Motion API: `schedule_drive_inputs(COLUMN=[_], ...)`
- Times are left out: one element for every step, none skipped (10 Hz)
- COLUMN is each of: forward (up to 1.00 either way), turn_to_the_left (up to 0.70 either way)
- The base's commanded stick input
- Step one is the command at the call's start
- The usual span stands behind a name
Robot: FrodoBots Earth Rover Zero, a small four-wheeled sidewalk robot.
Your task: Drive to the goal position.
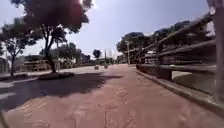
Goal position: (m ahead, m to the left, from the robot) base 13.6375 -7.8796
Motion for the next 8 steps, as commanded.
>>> schedule_drive_inputs(forward=[1.00,1.00,1.00,1.00,1.00,1.00,1.00,1.00], turn_to_the_left=[0.01,0.01,0.01,0.01,0.01,0.01,0.01,0.01])
